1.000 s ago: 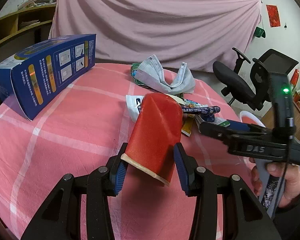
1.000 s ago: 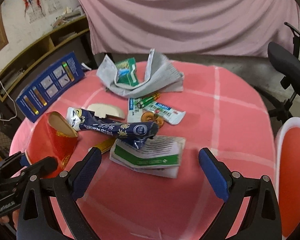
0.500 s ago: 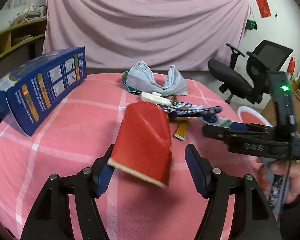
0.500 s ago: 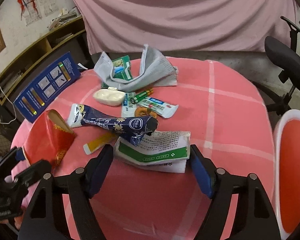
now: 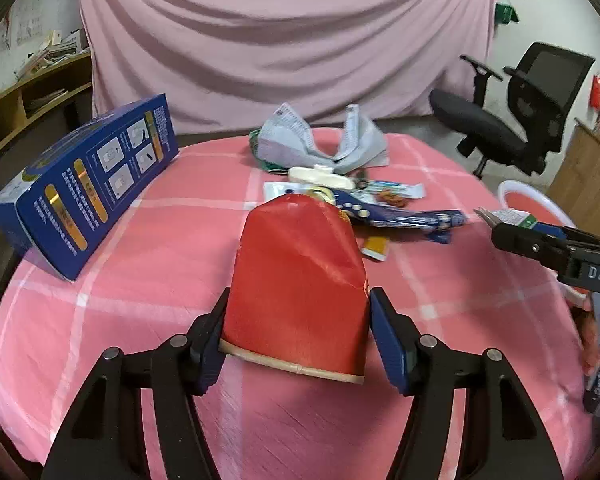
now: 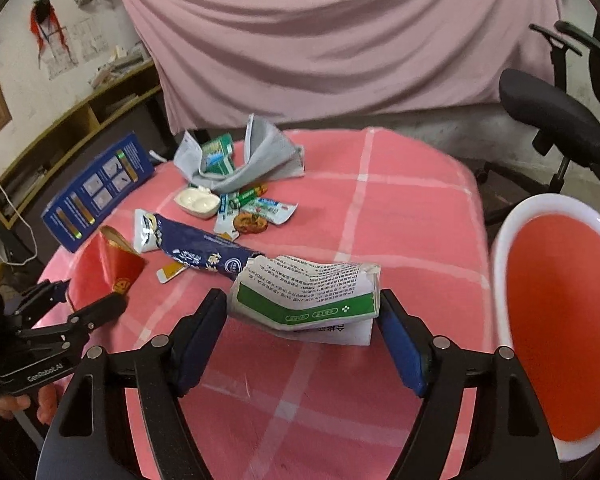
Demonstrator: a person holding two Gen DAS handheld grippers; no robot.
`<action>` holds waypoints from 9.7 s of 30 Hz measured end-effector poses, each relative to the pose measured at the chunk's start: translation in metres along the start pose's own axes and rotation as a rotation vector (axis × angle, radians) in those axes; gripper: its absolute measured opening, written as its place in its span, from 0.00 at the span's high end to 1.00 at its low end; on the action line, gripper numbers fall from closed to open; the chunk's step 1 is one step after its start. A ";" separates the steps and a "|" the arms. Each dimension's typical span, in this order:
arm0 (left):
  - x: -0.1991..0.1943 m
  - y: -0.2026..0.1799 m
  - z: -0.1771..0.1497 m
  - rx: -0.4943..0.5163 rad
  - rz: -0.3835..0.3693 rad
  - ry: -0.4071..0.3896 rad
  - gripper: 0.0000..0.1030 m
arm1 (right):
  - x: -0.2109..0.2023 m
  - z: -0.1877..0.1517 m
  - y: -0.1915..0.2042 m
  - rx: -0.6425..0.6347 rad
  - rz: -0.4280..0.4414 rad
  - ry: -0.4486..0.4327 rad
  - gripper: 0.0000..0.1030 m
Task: Collect trash
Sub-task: 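Carry both items over the bucket and open both tools to drop them, then move both tools back over the table toward the remaining trash, then grasp the blue snack wrapper with the right tool while the left tool grasps the orange packet, then carry both items over the bucket and open both tools to release them, then move both tools back over the table toward the white case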
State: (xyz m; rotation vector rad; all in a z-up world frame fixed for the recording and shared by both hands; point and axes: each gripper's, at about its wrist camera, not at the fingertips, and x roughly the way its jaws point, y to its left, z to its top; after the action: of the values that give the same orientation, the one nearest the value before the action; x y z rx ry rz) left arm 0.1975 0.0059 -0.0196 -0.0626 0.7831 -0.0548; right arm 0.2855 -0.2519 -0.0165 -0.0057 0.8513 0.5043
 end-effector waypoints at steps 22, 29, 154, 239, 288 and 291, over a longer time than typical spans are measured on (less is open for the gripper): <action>-0.071 -0.146 0.062 0.109 -0.309 -0.590 0.43 | -0.160 -0.034 -0.064 0.015 -0.367 -0.829 0.26; -0.038 -0.207 0.084 0.198 -0.410 -0.548 0.42 | -0.160 -0.035 -0.114 0.119 -0.454 -0.812 0.26; 0.052 0.002 0.046 0.001 -0.205 0.098 0.38 | 0.024 0.021 0.033 -0.178 0.121 -0.061 0.93; 0.049 -0.294 0.116 0.224 -0.470 -0.128 0.75 | -0.143 -0.046 -0.186 0.409 -0.319 -0.587 0.85; -0.013 0.028 0.068 -0.085 0.011 -0.491 0.02 | -0.045 0.038 0.001 -0.064 -0.175 -0.666 0.00; 0.003 0.036 0.069 -0.100 0.018 -0.423 0.02 | -0.024 0.045 0.002 -0.062 -0.159 -0.571 0.00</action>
State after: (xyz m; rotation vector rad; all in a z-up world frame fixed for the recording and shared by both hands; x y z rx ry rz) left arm 0.2491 0.0438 0.0241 -0.1566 0.3630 0.0153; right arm 0.3036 -0.2509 0.0318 0.0135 0.2727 0.3537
